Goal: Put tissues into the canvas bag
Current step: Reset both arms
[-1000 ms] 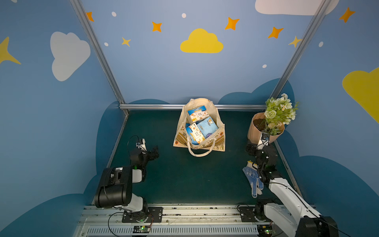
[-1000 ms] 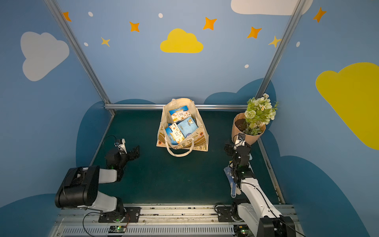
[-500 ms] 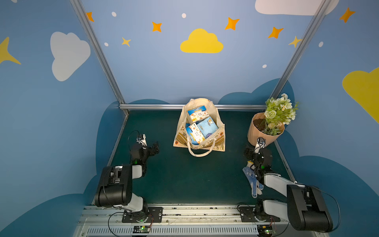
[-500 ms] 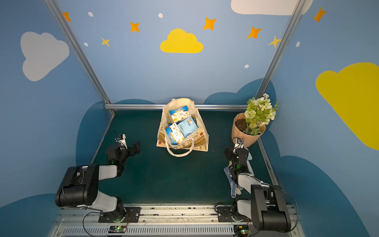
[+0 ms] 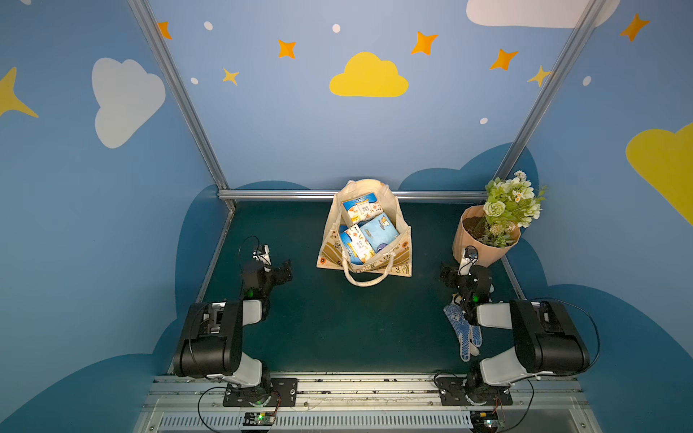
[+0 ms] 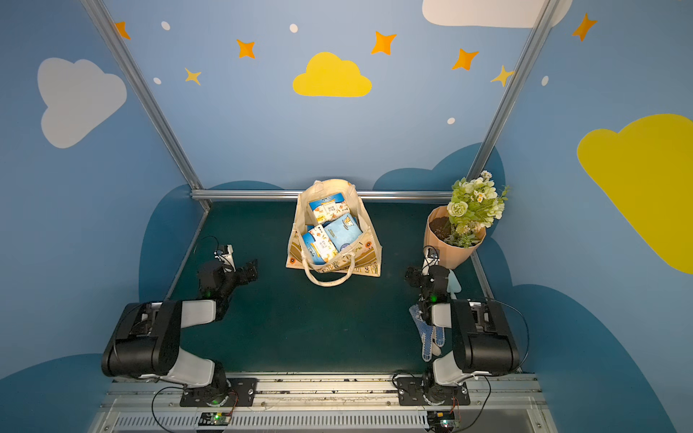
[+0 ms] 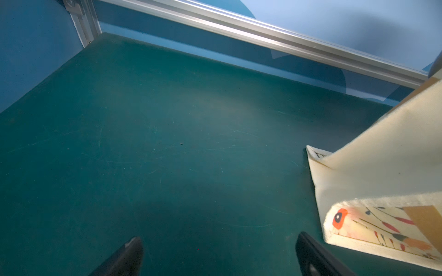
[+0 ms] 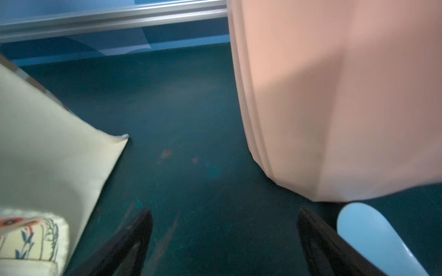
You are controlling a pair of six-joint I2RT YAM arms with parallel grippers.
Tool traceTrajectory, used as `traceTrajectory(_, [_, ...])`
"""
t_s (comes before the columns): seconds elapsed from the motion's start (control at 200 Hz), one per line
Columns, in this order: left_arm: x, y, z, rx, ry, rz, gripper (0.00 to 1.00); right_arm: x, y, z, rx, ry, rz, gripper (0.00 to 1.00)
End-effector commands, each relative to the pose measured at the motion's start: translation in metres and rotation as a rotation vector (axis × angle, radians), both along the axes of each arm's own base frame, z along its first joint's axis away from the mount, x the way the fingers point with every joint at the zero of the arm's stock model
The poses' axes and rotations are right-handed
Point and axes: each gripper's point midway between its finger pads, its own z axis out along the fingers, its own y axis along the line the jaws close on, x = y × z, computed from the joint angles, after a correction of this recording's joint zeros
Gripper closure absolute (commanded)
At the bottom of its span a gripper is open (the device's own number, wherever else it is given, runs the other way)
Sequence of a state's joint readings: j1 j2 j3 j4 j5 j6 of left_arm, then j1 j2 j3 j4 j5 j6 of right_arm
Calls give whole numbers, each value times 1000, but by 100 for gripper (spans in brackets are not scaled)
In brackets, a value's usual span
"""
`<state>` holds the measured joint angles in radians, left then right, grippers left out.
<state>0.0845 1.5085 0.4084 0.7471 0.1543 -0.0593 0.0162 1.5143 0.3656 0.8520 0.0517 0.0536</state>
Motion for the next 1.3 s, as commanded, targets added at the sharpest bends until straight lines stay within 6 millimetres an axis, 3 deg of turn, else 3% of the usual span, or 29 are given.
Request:
traceTrajectory(0.0, [3,3,-1,26,12,15,0,5,16,3,-24,5,92,5])
traceTrajectory(1.297, [4,3,-2,40,16,23,0,6,17,3,-26,11,94,5])
